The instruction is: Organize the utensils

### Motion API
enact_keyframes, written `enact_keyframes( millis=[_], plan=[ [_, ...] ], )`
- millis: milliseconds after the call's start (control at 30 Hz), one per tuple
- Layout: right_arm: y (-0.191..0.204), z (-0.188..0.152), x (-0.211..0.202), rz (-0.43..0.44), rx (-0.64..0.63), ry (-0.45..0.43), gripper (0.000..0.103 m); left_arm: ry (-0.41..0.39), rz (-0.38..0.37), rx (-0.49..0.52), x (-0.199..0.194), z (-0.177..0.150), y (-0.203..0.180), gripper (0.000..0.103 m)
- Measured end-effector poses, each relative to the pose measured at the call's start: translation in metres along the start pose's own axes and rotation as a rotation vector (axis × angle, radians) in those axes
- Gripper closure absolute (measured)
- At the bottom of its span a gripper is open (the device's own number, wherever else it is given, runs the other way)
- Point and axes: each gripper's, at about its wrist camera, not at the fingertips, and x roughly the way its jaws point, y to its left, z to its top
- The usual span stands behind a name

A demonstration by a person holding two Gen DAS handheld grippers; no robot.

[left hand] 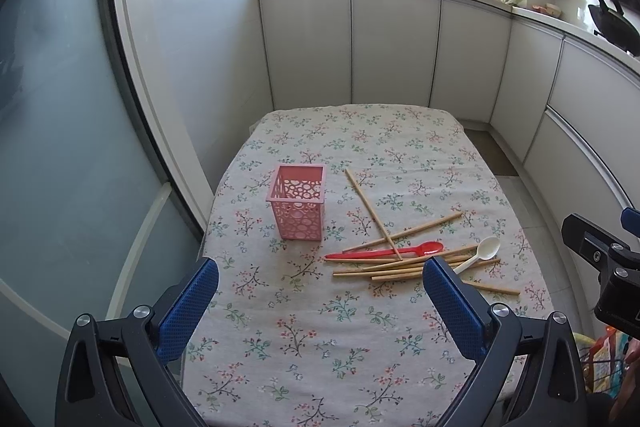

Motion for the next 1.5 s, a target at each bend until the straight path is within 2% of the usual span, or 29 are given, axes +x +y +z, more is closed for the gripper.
enact_keyframes(
  millis=[1500],
  plan=[
    [0.0040, 0.0007, -0.0026, 0.005, 0.002, -0.008, 0.000, -0.004, 0.007, 0.006, 0.0000, 0.0042, 0.0014, 0.000]
  ],
)
